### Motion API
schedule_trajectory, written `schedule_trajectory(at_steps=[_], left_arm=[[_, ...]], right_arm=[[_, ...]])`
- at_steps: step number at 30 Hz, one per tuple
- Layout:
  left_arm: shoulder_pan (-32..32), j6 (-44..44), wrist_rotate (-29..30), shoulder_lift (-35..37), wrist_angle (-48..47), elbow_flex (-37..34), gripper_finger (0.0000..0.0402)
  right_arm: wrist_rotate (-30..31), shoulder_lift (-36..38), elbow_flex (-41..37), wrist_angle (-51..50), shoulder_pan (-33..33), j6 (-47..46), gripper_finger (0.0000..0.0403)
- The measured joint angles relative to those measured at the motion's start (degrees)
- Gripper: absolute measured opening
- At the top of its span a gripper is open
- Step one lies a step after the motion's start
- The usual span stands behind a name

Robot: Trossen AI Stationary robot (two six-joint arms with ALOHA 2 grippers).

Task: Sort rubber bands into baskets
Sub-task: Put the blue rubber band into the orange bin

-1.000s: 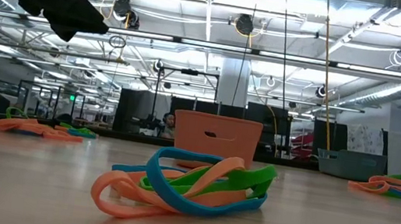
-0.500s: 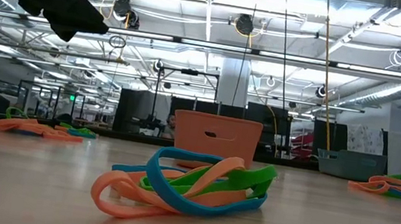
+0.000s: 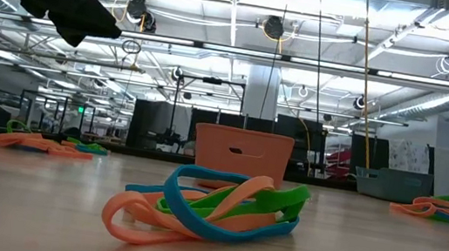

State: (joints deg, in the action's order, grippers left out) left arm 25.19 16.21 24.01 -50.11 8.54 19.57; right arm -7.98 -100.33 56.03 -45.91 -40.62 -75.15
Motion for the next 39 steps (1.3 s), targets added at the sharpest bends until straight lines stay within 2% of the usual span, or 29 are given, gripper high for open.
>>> schedule_trajectory(at_steps=[5, 7, 12, 18, 24, 29, 33, 39], left_arm=[[0.0, 0.0, 0.0, 0.0, 0.0, 0.0, 0.0121], [0.0, 0.0, 0.0, 0.0, 0.0, 0.0, 0.0121], [0.0, 0.0, 0.0, 0.0, 0.0, 0.0, 0.0121], [0.0, 0.0, 0.0, 0.0, 0.0, 0.0, 0.0121], [0.0, 0.0, 0.0, 0.0, 0.0, 0.0, 0.0121], [0.0, 0.0, 0.0, 0.0, 0.1, 0.0, 0.0121], [0.0, 0.1, 0.0, 0.0, 0.2, 0.0, 0.0121], [0.0, 0.2, 0.0, 0.0, 0.6, 0.0, 0.0121]], right_arm=[[-1.2, 0.0, 0.0, 2.0, 0.0, 1.8, 0.0027], [-1.2, 0.0, 0.0, 1.9, 0.0, 2.4, 0.0010], [-1.1, -0.3, 2.4, -6.0, 0.0, 2.6, 0.0003], [-0.4, -0.3, 9.4, -19.5, 0.0, 3.8, 0.0001], [6.6, -0.3, 17.4, -27.3, 0.0, 4.5, 0.0001], [16.8, -0.3, 23.0, -26.4, 0.1, 6.9, 0.0000], [25.9, -0.2, 25.3, -21.0, 1.4, 11.5, 0.0000], [28.0, -0.2, 25.5, -9.3, 5.6, 23.5, 0.0000]])
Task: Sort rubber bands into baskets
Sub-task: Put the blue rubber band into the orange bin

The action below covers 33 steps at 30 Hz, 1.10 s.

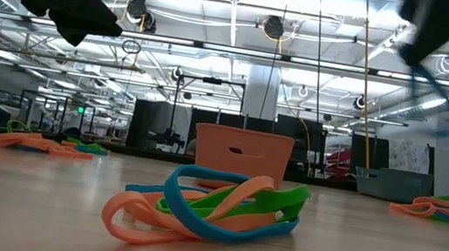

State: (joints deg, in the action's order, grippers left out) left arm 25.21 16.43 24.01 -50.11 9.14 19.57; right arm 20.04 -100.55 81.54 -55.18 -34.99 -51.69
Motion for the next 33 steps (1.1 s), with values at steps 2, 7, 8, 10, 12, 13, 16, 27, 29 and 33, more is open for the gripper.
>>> schedule_trajectory(at_steps=[2, 7, 8, 10, 12, 13, 16, 27, 29, 33], left_arm=[[0.0, 0.0, 0.0, 0.0, 0.0, 0.0, 0.0121], [0.0, 1.1, 0.0, 0.0, 0.0, 0.0, 0.0121], [0.0, 1.2, 0.0, 0.0, 0.0, 0.0, 0.0121], [0.0, 1.2, 0.0, 0.0, 0.0, 0.0, 0.0121], [0.0, 1.2, 0.0, 0.0, -0.1, 0.0, 0.0121], [0.0, 1.2, 0.0, 0.0, -0.1, 0.0, 0.0121], [0.0, 1.2, 0.0, 0.0, -0.2, 0.0, 0.0121], [0.0, 1.2, 0.0, 0.0, -0.9, 0.0, 0.0121], [0.0, 1.2, 0.0, 0.0, -0.9, 0.0, 0.0121], [0.0, 1.2, 0.0, 0.0, -0.8, 0.0, 0.0121]], right_arm=[[1.4, 0.0, 0.0, 4.3, 1.7, 4.8, 0.0000], [4.5, 0.0, 0.0, 13.8, 6.7, 16.5, 0.0000], [5.1, 0.0, 0.0, 15.3, 7.8, 18.4, 0.0000], [5.9, 0.0, 0.0, 17.7, 10.1, 21.6, 0.0000], [5.9, 0.0, 0.0, 19.5, 12.4, 24.0, 0.0000], [5.8, 0.0, 0.0, 20.0, 13.5, 24.8, 0.0000], [5.5, 0.0, 0.0, 20.3, 16.4, 25.6, 0.0000], [5.1, 0.0, -3.0, 20.9, 22.0, 27.5, 0.0000], [5.1, 0.0, -3.6, 21.3, 22.5, 27.5, 0.0000], [3.6, 0.0, -4.6, 22.6, 23.5, 27.9, 0.0000]])
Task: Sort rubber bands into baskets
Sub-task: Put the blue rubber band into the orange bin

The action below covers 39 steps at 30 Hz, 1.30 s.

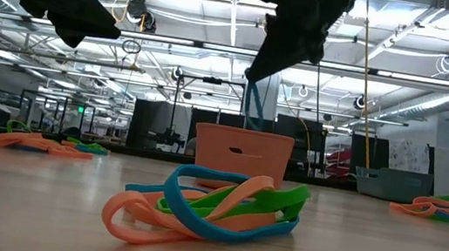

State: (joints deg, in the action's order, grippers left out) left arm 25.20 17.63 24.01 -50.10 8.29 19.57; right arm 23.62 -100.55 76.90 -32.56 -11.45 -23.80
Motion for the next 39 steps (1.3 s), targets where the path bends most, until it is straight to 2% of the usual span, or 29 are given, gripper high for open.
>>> schedule_trajectory(at_steps=[4, 14, 29, 34, 39], left_arm=[[0.0, 0.0, 0.0, 0.0, 0.0, 0.0, 0.0121], [0.0, 0.0, 0.0, 0.0, 0.0, 0.0, 0.0121], [0.0, 0.0, 0.0, 0.0, 0.0, 0.0, 0.0121], [0.0, 0.0, 0.0, 0.0, 0.0, 0.0, 0.0121], [0.0, 0.0, 0.0, 0.0, -0.2, 0.0, 0.0121]], right_arm=[[-4.2, 0.0, -1.0, 3.1, 1.0, 1.1, 0.0000], [-4.5, -0.4, -1.1, 4.2, 1.8, 3.1, 0.0002], [-4.5, -0.7, -1.1, 4.0, 3.1, 3.1, 0.0102], [-4.6, -0.7, -1.1, 3.6, 3.2, 3.1, 0.0118], [-8.9, -0.7, -1.1, 3.5, 3.3, 4.0, 0.0121]])
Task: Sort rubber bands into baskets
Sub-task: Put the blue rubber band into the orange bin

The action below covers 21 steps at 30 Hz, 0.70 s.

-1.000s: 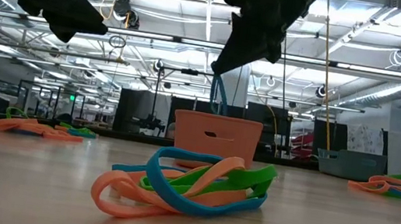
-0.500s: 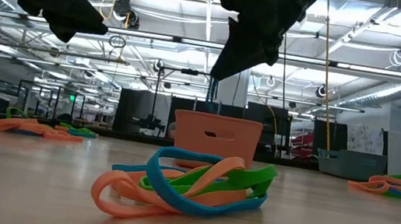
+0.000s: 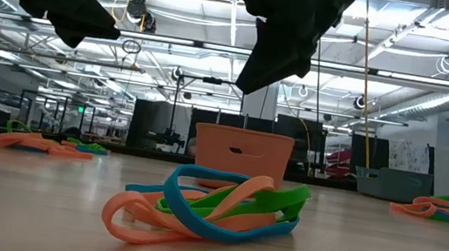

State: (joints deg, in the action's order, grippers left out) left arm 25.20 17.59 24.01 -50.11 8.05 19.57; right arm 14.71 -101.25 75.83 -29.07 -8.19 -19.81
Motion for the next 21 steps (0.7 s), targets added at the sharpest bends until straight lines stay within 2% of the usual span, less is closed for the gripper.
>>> schedule_trajectory(at_steps=[4, 10, 13, 17, 21], left_arm=[[0.0, 0.1, 0.8, 0.0, -1.7, 0.0, 0.0121], [-3.0, 7.0, 11.7, 0.0, -10.2, 0.0, 0.0121], [-8.1, 10.1, 13.0, 0.0, -15.2, 0.0, 0.0121], [-18.5, 15.6, 12.7, 0.0, -19.7, 0.0, 0.0121], [-31.3, 14.9, 5.5, -0.4, -22.0, 0.0, 0.0121]], right_arm=[[-0.1, 0.0, 0.0, 0.3, -0.1, 0.1, 0.0119], [0.1, 0.0, 0.0, 0.6, -2.3, -2.4, 0.0119], [0.1, 0.0, 0.0, 1.9, -3.7, -3.2, 0.0119], [0.4, -0.4, 0.0, 5.5, -5.3, -3.2, 0.0119], [0.4, -1.6, 0.0, 8.9, -6.6, -2.0, 0.0119]])
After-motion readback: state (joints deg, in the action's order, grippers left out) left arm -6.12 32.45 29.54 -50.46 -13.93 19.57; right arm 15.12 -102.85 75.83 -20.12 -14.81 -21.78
